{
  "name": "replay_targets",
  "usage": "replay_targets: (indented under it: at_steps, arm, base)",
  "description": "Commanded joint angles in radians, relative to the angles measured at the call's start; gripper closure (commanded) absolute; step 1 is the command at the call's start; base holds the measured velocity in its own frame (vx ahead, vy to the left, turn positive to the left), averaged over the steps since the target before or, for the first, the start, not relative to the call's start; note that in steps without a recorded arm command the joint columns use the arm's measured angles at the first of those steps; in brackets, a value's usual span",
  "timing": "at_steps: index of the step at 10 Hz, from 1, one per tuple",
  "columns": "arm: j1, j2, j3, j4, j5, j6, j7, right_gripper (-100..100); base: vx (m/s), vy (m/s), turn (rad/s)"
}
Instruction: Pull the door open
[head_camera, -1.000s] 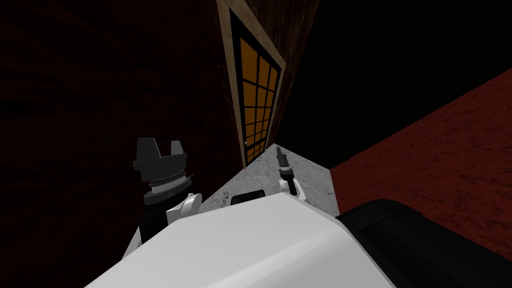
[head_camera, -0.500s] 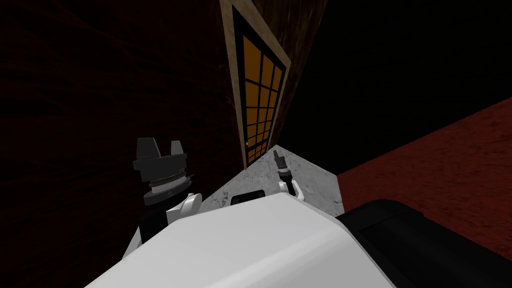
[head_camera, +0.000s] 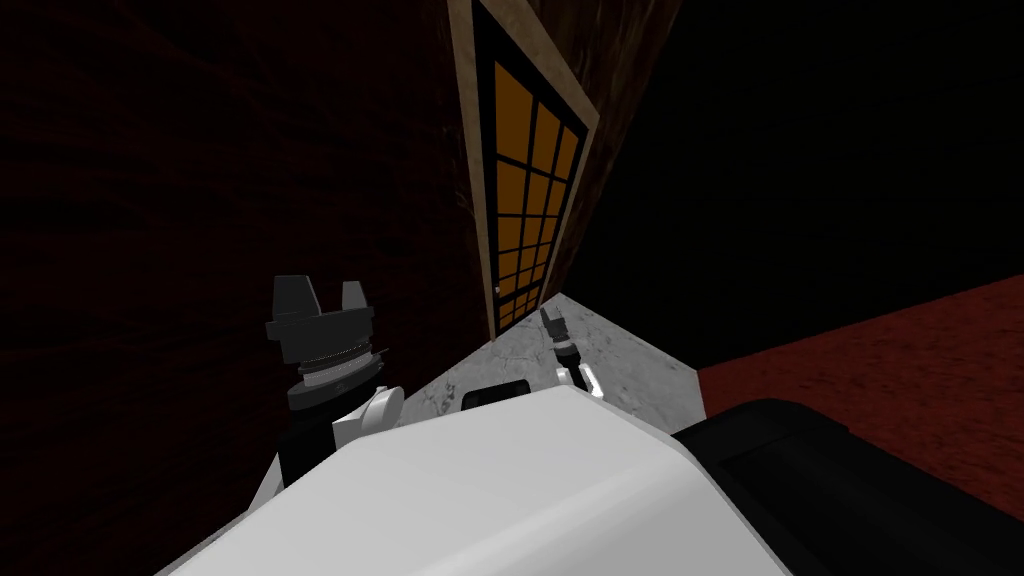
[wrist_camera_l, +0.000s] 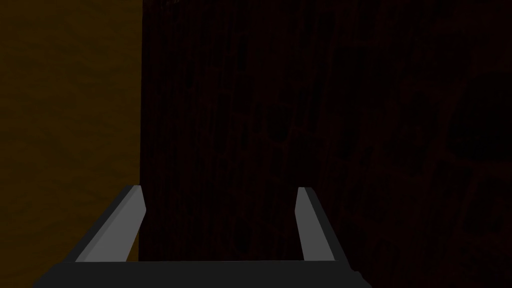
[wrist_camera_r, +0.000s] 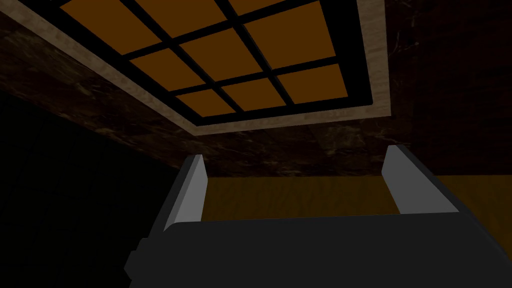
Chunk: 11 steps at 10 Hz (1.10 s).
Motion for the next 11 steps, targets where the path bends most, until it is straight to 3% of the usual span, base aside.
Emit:
replay_targets:
  at_steps: [1,2,10,11]
  arm:
    - [-0.004,0.0,-0.006,0.04,0.02,-0.017,0.027,-100]
    - [-0.004,0.0,-0.006,0.04,0.02,-0.017,0.027,-100]
    - [-0.021,0.011,-0.02,0.187,0.117,-0.057,0.139,-100]
    - [-0.025,0.015,-0.024,0.222,0.14,-0.066,0.165,-100]
  base:
    - [0.061,-0.051,0.086]
    - [0.037,-0.026,0.03]
    - [0.044,-0.04,0.089]
    - [0.069,-0.047,0.133]
